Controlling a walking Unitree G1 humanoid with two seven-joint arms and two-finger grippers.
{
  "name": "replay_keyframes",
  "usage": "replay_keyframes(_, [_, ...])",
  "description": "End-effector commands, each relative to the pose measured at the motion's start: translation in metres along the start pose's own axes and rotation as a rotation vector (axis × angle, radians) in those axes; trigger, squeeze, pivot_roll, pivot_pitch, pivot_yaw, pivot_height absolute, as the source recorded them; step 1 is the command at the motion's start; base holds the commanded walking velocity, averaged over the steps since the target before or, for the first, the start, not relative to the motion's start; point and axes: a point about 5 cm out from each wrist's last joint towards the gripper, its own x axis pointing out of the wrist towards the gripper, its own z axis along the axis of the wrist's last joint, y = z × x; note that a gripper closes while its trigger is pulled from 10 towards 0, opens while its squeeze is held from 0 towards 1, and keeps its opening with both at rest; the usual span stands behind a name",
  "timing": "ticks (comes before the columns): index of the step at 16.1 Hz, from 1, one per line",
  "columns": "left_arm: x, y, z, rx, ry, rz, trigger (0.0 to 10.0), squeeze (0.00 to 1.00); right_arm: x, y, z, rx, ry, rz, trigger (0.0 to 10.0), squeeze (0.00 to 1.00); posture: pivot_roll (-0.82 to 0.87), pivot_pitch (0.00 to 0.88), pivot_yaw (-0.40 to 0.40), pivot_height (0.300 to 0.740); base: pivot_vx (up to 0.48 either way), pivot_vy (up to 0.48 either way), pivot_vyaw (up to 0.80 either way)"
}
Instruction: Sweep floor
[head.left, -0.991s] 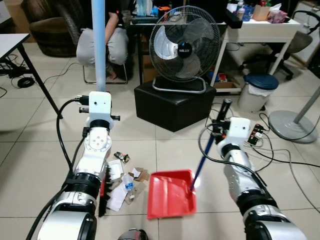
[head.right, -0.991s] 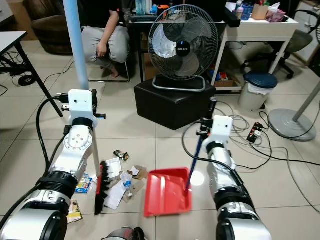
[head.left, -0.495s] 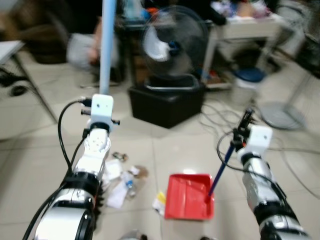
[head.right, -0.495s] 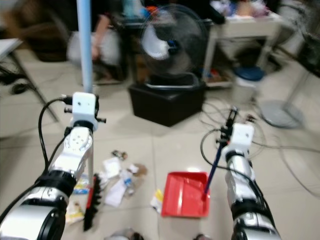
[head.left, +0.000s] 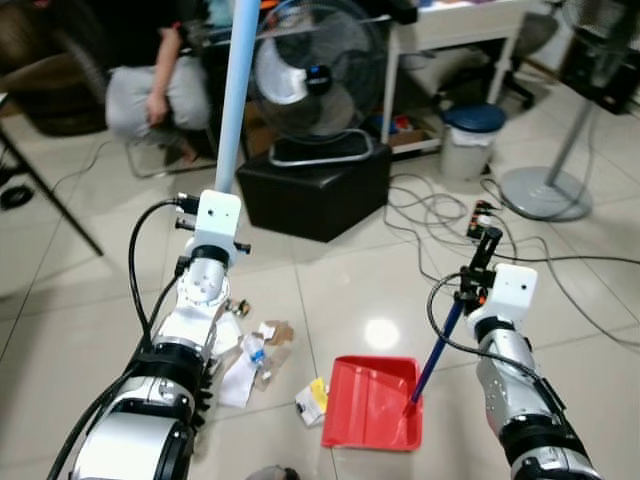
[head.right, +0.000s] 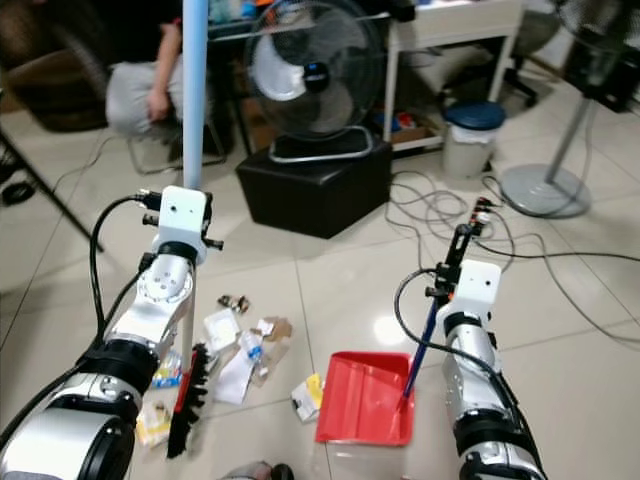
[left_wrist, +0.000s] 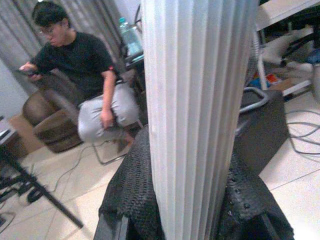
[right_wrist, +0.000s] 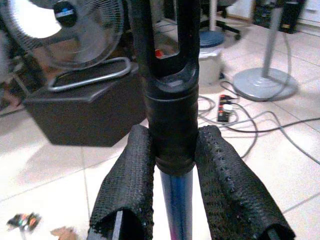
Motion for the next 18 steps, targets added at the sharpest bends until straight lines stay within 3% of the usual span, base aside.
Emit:
replay_keyframes(1, [0.0063,0.002,0.0132,0.019,-0.048,-0.007,10.0,0.0,0.0037,-0.0002,0.0124,0.01,-0.051,-0.009,10.0,0.0,-0.03,0.07,0.101,0.74,0.334,0.0,0.0])
replay_keyframes(8, [0.0039,-0.0067,0.0122,0.008,-0.049,-0.039,10.0,0.0,0.0051,-0.0011,0.0147,0.01,-0.049,-0.007,10.0,0.0,-0.03,0.076,0.089,0.74,0.0,0.0,0.0])
replay_keyframes(18, [0.0024,-0.0055,0.0077,0.012,-0.032,-0.041,10.0,0.0,0.0027,-0.0079,0.012,-0.007,-0.029,0.002,10.0,0.0,-0.03,0.089,0.09,0.74,0.0,0.0,0.0])
